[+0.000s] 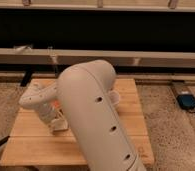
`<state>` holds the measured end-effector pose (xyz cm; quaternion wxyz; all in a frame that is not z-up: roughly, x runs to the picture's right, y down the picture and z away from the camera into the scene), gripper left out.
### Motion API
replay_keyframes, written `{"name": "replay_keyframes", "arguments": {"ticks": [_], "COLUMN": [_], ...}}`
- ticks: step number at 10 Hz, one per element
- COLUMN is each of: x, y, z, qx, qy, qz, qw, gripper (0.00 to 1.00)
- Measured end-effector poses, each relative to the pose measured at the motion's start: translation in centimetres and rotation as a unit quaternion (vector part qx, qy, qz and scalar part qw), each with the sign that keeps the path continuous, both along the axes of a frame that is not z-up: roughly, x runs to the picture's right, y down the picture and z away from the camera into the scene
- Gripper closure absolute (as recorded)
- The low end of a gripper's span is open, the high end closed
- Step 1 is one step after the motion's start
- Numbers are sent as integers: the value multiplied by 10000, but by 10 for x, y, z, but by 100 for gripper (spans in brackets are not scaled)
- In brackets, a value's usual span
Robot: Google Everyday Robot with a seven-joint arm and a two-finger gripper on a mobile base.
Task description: Wipe the white sponge on the table
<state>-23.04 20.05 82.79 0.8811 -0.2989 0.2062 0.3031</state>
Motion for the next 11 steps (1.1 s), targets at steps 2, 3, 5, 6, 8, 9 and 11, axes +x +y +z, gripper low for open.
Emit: {"name": "replay_keyframes", "arguments": {"ticks": [2,3,5,6,8,9,11], "x": [2,4,6,7,8,7,8], "y": [-3,-5,-9,-10,-11,-11,-8], "z": [1,2,1,2,2,2,4], "qx": [17,27,25,15,-6,-24,-72], "qy": [22,35,44,44,31,23,26], "qz": [36,65,135,152,168,166,171], "qw": [10000,10000,9999,9999,9999,9999,9998], "gripper": [35,35,35,35,35,35,35]}}
